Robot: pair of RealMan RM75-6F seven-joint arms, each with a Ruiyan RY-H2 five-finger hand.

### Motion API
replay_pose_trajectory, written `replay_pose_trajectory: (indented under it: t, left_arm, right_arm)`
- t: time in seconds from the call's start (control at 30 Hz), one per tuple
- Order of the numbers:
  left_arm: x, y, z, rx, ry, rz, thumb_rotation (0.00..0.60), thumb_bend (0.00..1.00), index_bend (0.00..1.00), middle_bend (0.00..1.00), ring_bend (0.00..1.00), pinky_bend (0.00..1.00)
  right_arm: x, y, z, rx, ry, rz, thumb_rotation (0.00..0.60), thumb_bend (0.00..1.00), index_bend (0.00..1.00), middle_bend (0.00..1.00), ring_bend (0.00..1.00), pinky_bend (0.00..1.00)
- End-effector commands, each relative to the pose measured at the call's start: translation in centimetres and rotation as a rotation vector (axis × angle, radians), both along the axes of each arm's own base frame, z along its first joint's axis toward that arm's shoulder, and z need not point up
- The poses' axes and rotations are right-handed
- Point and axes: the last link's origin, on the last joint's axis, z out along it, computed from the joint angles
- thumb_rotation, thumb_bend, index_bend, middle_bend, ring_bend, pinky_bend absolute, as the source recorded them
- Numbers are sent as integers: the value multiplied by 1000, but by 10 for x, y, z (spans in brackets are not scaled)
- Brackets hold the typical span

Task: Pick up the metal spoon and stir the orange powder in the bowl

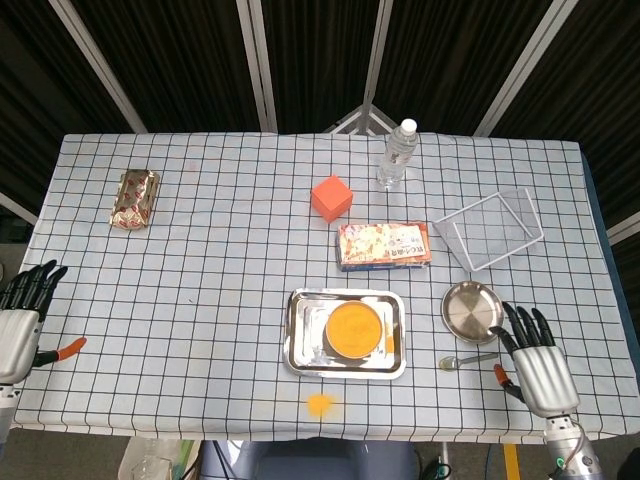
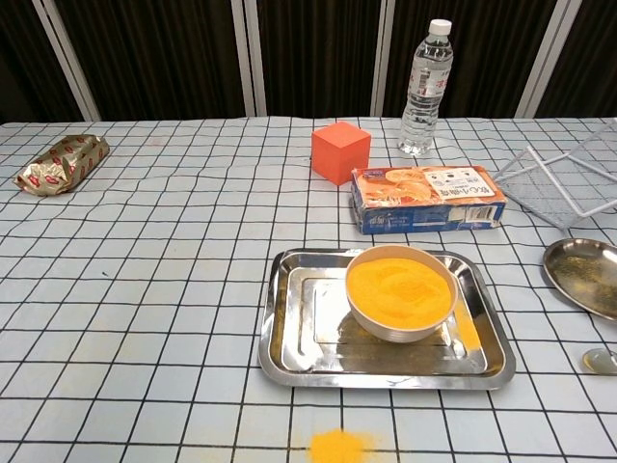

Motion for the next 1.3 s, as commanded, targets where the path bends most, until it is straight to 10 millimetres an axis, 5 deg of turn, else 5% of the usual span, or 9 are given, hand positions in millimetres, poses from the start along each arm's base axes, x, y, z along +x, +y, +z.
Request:
replay_pose_trajectory:
  t: [0.03, 0.37, 0.9, 1.3]
  left_arm:
    - [0, 0, 1, 3, -3, 1, 600, 0, 0, 0, 0, 0]
    - [-1, 2, 1, 1, -12, 1, 600, 0, 0, 0, 0, 0]
    - [-1, 2, 2, 2, -21, 7, 600, 0, 0, 0, 0, 0]
    - [-1, 1, 2, -1, -31, 17, 600, 0, 0, 0, 0, 0]
  right_arm:
    - [5, -12, -18, 23, 21, 4, 600, 393, 367, 34, 0, 0]
    - [5, -9, -52, 81, 56, -38, 600, 394, 369, 39, 0, 0]
    - [-5, -1, -65, 132, 133, -77, 600, 397, 403, 37, 0, 0]
    - [-7, -1, -65, 140, 174, -87, 600, 583, 404, 36, 0, 0]
